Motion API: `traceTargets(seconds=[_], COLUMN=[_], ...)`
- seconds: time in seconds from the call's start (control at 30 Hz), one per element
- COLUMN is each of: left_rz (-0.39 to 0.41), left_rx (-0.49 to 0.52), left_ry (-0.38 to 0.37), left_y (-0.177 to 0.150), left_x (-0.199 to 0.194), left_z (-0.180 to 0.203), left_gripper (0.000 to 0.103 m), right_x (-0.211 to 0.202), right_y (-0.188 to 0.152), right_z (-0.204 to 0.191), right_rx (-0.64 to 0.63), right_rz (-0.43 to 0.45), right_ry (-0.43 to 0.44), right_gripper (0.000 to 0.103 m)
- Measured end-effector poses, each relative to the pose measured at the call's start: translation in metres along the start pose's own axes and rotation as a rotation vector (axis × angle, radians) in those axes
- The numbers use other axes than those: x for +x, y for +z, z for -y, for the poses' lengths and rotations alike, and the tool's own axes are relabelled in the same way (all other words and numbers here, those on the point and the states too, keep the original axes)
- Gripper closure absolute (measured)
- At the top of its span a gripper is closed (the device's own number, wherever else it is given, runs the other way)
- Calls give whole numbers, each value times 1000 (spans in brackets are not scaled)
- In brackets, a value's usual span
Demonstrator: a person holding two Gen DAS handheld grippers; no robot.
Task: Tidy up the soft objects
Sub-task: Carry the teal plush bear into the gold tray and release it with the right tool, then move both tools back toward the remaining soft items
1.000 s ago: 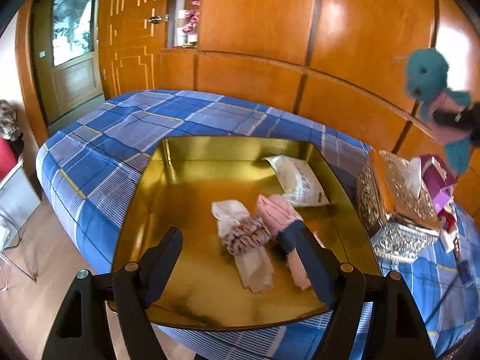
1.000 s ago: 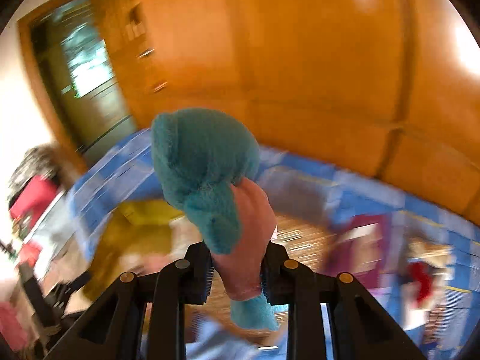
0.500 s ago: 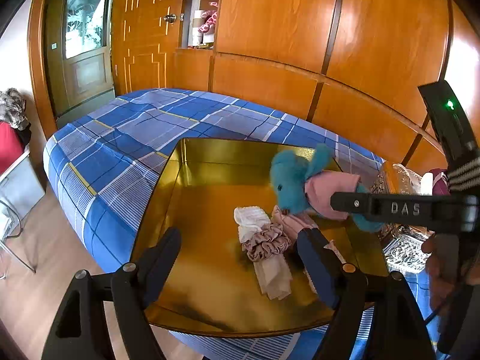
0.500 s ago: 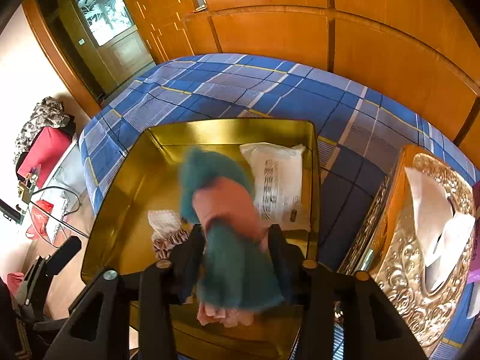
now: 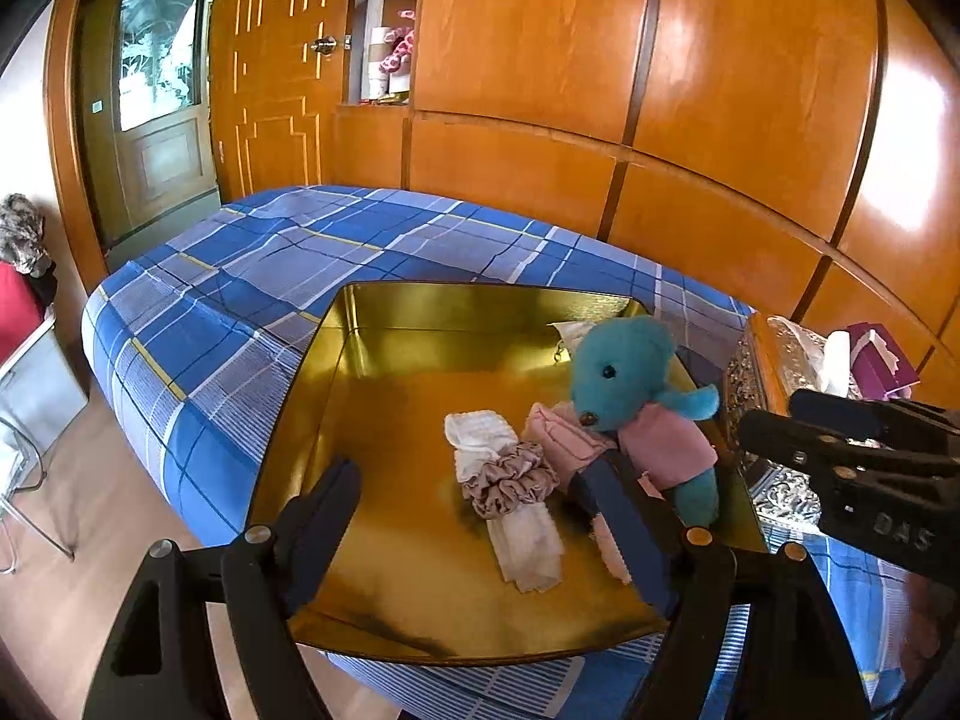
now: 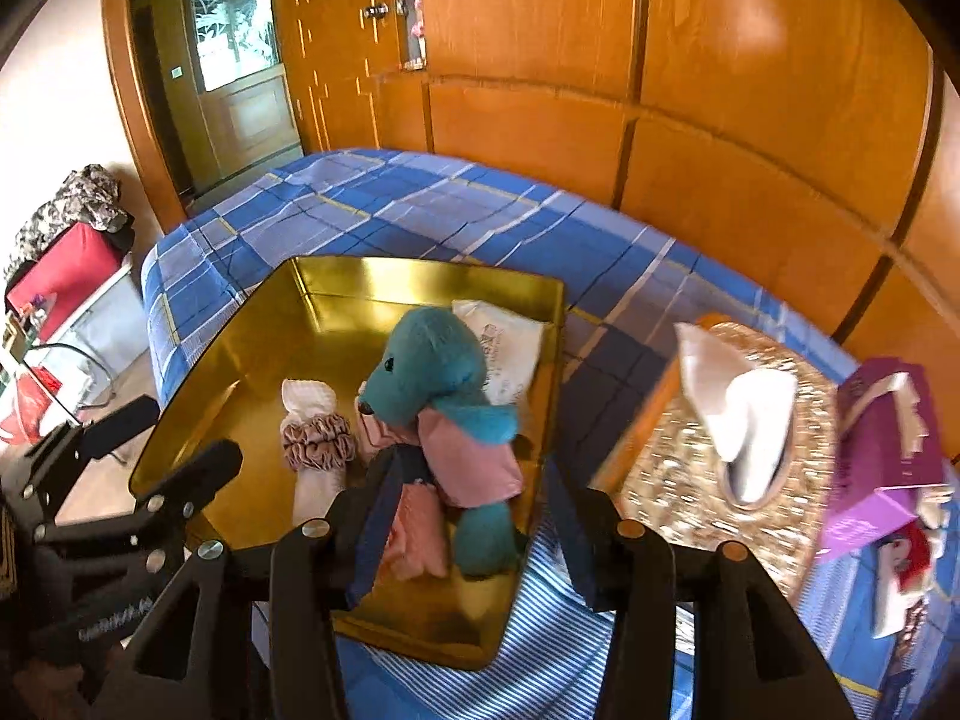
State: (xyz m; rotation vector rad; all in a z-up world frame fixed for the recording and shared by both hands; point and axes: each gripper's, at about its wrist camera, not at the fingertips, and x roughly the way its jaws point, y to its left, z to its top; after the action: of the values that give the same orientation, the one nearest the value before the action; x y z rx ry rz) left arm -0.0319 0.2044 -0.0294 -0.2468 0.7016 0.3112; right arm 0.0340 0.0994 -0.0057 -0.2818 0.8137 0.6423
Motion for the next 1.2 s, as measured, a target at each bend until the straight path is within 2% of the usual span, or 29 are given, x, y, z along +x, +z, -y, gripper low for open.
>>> traceTargets(seconds=[0.27,0.53,0.8,0.93,1.13,1.2], left_rz=[9,4,-4,-15,-30,-35], left_rx=[40,81,132,168,269,320], left_ry=[-25,-53,-57,-81,-185,-244], left_y=[-2,-7,-13,-16,-24,-25], left_x=[-6,-10,-12,-15,-23,-28], left_z=[14,28,43,53,80,95], left_gripper=[22,22,22,22,22,22], right_x=[-37,-62,-81,-93,-117,-127], right_y=[-20,-44,-78,-93,-115,-126], right_z=[21,71,151,193,265,297], right_rx=[18,101,240,327,467,543], right_rz=[84,106,79,75,90,106], right_ry=[-63,-149,-287,-358,-507,-565], right_gripper=[54,54,54,54,54,54])
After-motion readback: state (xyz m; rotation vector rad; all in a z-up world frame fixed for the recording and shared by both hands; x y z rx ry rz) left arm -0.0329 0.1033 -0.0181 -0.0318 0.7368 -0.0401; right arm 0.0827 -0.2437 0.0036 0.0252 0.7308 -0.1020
